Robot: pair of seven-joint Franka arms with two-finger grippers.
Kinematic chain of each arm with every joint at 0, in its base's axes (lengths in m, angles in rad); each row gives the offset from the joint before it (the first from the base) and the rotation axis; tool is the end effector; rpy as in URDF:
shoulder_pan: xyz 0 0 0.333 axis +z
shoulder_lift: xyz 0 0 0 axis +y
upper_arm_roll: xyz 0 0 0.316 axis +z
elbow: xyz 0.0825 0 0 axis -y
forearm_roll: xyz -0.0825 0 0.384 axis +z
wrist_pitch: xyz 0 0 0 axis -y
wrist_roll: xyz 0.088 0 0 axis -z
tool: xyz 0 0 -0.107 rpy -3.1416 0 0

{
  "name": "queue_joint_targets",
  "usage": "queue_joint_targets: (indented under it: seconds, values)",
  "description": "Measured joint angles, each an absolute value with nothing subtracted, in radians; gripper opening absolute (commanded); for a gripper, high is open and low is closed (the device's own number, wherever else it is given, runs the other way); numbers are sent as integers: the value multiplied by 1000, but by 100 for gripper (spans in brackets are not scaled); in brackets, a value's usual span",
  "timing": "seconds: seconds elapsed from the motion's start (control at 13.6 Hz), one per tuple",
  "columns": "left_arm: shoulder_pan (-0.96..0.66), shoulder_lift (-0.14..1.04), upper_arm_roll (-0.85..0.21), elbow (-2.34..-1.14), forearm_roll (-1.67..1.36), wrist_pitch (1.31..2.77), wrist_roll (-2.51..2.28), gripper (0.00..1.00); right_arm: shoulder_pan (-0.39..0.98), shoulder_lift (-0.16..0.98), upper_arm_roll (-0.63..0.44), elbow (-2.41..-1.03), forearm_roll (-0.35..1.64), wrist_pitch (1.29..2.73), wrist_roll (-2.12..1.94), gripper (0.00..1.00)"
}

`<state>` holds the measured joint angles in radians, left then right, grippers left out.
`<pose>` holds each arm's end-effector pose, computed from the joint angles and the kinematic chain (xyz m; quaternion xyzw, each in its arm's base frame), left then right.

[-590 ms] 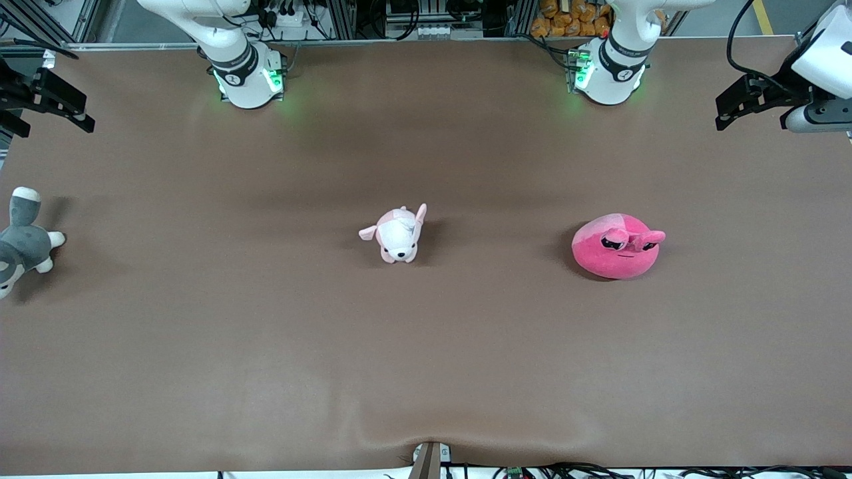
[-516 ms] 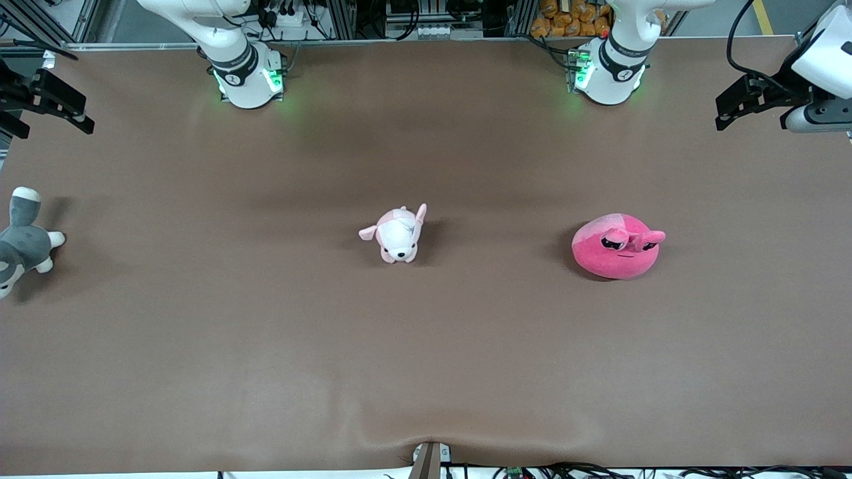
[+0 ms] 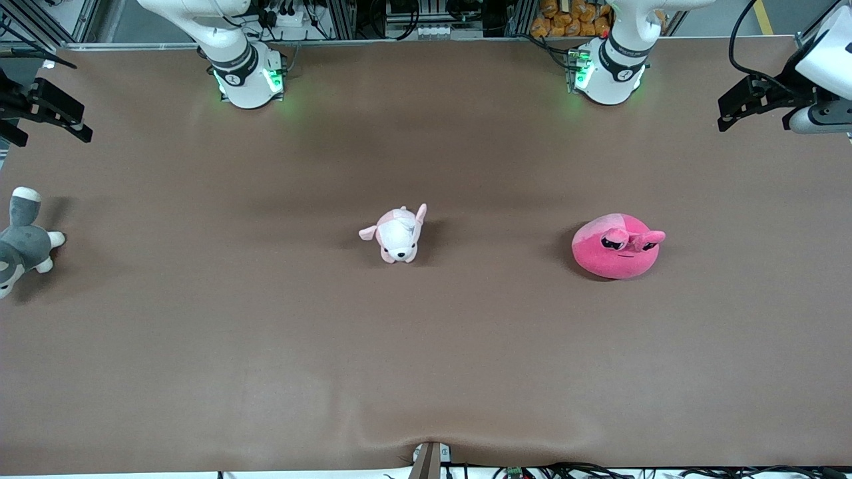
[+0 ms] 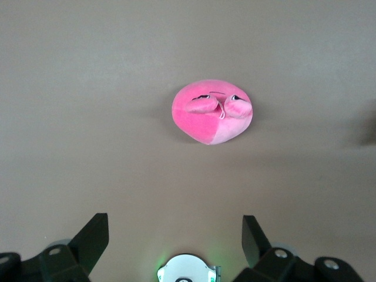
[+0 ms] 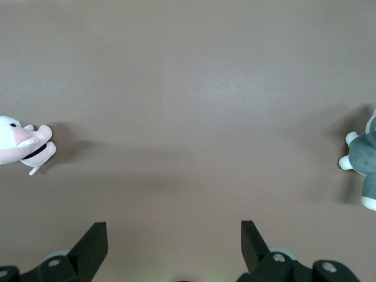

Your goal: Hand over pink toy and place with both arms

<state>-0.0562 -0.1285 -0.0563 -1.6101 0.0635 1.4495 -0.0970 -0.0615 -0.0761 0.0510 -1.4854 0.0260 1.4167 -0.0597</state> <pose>0.4984 -0.0510 0.6638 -0.9992 0.0041 0.0124 0.0367 0.5128 -0.0010 0.6912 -0.9996 -0.0266 -0.0040 0.0108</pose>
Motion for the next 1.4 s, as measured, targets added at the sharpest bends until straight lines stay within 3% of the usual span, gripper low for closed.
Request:
queue_joint_targets:
  seconds: [1.4]
  values:
    - [-51, -95, -55, -1596, 63, 1397, -99, 100, -62, -15, 49, -1485, 26, 1416, -59, 100]
